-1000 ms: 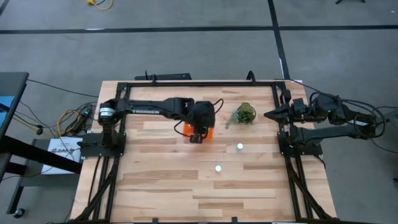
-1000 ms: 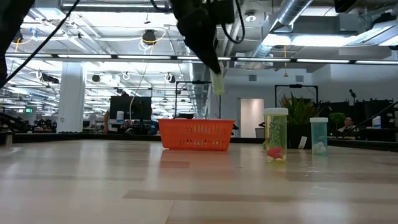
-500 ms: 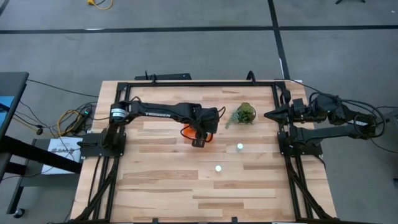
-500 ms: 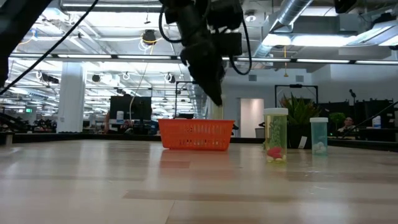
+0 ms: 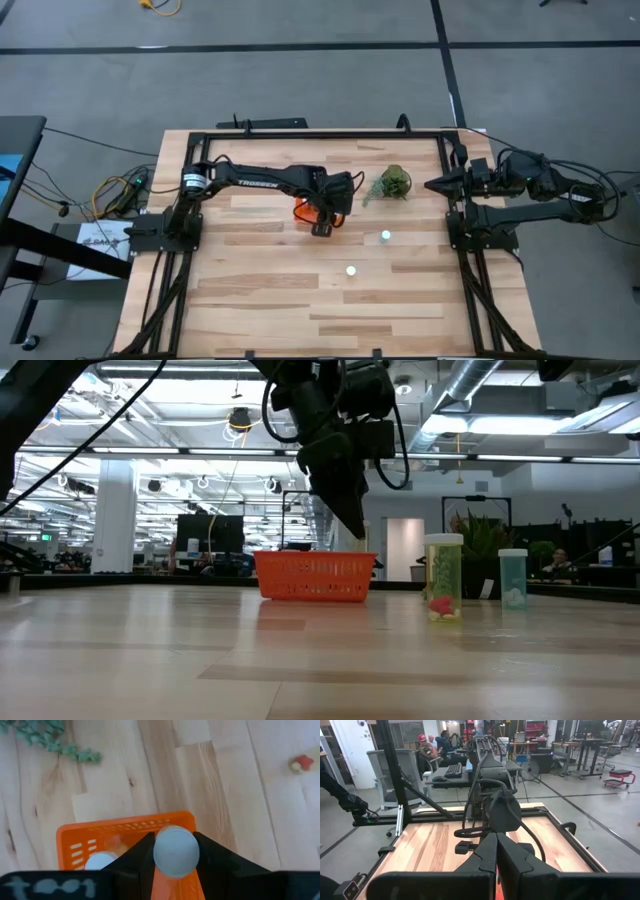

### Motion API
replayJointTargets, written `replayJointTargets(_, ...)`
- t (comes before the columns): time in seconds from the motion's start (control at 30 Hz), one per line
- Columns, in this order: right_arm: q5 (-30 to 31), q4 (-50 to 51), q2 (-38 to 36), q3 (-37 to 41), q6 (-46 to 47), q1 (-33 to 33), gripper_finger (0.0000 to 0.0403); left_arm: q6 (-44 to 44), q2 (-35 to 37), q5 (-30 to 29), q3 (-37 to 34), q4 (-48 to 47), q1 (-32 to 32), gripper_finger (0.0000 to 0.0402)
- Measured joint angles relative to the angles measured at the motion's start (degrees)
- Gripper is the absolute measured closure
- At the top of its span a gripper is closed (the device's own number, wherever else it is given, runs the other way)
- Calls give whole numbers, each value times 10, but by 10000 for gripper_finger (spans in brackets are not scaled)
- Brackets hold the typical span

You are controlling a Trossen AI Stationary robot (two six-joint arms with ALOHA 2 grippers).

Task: Pick and place pill bottles into a basket
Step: Put the left yellow pill bottle into the orange bin

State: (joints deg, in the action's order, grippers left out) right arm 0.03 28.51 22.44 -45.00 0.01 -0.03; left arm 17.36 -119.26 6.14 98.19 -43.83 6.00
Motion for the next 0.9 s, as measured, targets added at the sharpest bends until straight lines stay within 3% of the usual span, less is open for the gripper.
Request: replayJointTargets(0.9,0,2,0,0,0,0,403,-6,-30,-2,0,-4,5,294)
